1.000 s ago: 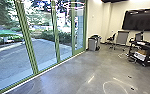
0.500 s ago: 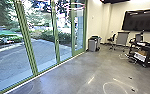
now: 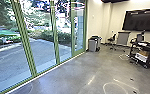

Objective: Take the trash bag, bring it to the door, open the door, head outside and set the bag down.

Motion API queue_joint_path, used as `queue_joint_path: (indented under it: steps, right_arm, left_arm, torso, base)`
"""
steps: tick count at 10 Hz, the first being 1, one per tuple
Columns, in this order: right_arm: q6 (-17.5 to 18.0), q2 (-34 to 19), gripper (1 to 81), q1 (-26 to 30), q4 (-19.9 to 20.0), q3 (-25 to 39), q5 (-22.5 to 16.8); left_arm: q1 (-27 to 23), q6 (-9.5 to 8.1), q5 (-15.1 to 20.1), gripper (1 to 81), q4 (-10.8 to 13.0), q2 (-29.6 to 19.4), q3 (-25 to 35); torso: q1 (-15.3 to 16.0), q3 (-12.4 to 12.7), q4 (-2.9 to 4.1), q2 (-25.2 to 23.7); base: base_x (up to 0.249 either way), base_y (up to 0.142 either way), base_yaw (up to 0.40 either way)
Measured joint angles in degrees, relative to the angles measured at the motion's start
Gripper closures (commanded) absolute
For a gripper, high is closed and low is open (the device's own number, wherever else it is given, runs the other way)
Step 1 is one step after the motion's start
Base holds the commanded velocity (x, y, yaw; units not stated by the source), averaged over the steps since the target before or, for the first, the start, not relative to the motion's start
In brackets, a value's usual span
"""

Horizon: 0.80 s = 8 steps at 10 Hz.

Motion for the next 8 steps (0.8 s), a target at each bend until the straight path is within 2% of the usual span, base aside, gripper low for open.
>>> queue_joint_path:
  steps: [4,8]
  right_arm:
    - [0.00,0.00,1.0,0.00,0.01,0.00,0.02]
    - [-0.02,0.39,1.0,0.01,0.00,0.00,0.05]
  left_arm:
    - [0.00,0.00,-0.05,81.1,0.02,0.00,0.00]
    - [0.00,0.00,-0.02,81.1,0.04,0.00,-0.13]
  torso:
    - [0.00,0.00,0.00,0.00]
    - [0.00,0.00,0.00,0.00]
  base:
    - [0.135,0.000,0.000]
    - [0.141,-0.071,0.000]
